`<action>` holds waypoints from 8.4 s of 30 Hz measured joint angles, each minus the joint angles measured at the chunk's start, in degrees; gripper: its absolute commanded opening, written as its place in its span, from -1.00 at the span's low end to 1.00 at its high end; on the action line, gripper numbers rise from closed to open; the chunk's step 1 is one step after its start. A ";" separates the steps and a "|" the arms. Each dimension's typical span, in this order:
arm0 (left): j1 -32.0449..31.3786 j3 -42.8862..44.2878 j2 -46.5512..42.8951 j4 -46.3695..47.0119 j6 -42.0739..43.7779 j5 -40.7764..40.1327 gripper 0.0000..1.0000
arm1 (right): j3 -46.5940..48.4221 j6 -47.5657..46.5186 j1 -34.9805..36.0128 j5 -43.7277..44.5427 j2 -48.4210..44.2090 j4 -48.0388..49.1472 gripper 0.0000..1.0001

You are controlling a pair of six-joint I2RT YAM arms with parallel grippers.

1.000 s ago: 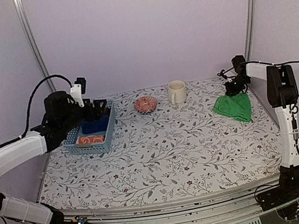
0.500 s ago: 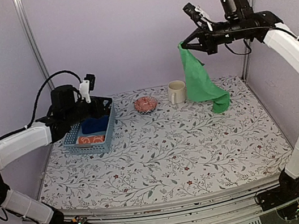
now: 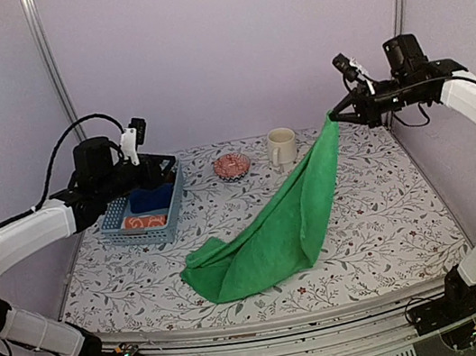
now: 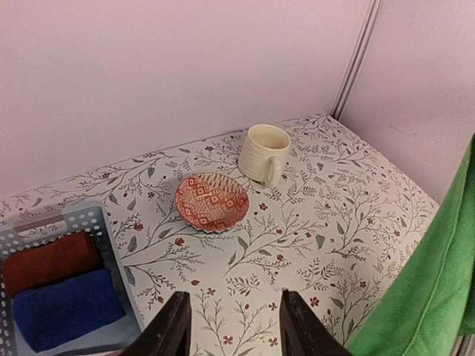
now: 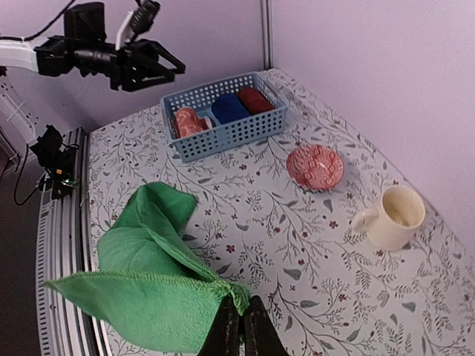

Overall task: Roll the towels
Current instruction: Place the towel at the center of the board, then pick up the towel from the center of the board, then flatten out the towel at the center of the board, then adjust the towel at the center of the board.

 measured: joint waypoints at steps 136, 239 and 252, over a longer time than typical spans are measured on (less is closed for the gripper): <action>-13.49 -8.13 10.01 -17.79 -15.10 9.79 -1.00 | -2.60 9.70 -16.39 9.53 28.76 -3.98 -0.95; -18.82 -9.79 13.33 -34.16 -21.77 3.98 -1.00 | -54.12 -30.27 -11.98 28.85 0.35 -10.82 -0.75; -25.70 -12.46 9.77 -37.33 -27.39 5.99 -1.00 | -50.77 -36.06 -14.91 35.36 1.42 -12.31 -0.74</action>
